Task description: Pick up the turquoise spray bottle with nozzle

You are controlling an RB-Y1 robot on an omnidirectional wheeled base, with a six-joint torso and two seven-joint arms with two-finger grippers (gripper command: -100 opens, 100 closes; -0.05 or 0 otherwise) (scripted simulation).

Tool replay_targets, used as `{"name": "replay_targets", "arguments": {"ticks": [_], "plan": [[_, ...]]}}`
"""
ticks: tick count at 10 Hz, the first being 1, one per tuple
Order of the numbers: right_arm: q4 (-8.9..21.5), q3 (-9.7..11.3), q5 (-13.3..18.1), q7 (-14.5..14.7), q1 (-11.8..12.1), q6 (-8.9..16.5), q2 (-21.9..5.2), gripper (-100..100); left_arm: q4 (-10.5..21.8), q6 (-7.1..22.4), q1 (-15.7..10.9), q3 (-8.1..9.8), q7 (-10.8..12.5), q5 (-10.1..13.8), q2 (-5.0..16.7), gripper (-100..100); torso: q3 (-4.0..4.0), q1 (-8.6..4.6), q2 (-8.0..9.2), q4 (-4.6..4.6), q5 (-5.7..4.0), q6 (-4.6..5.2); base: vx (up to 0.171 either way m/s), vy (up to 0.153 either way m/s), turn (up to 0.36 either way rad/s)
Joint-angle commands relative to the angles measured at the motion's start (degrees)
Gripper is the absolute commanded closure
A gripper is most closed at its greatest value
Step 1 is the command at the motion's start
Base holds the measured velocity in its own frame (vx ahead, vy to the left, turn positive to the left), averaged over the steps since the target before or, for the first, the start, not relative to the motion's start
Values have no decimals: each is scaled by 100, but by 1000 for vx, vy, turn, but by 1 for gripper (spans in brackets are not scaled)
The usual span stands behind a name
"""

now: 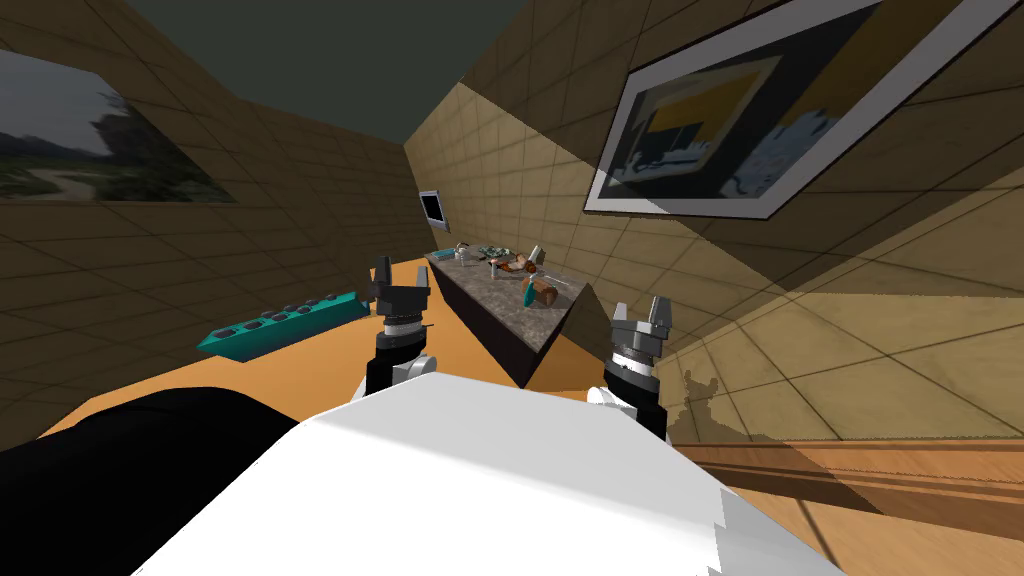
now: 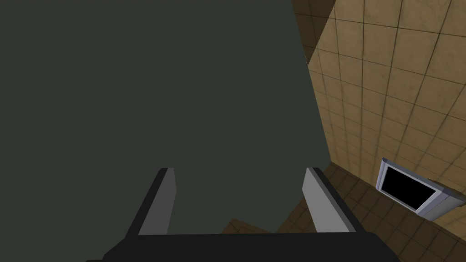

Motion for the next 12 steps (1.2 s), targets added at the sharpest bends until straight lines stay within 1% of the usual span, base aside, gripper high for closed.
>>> {"name": "replay_targets", "arguments": {"ticks": [1,4,6,9,12], "plan": [[48,-28,28,25,9,31,-180,-100,0,0,0,0,0,0,0,0,0,0,0,0,0,0,-2,31,38],[218,-137,136,123,43,148,-613,-100,0,0,0,-1,0,0,-1,0,1,31,2,0,7,-1,-9,96,47],[377,-244,242,221,76,263,-892,-100,0,0,0,-1,0,0,-1,0,1,61,1,0,13,-1,5,176,69],[655,-439,438,405,135,481,-1259,-100,0,0,0,-1,0,0,-1,0,-2,64,-3,-1,15,-1,11,177,84],[973,-665,669,626,187,749,-1564,-100,0,0,0,-2,0,0,-2,0,-3,84,-5,-1,19,-1,21,222,67]]}}
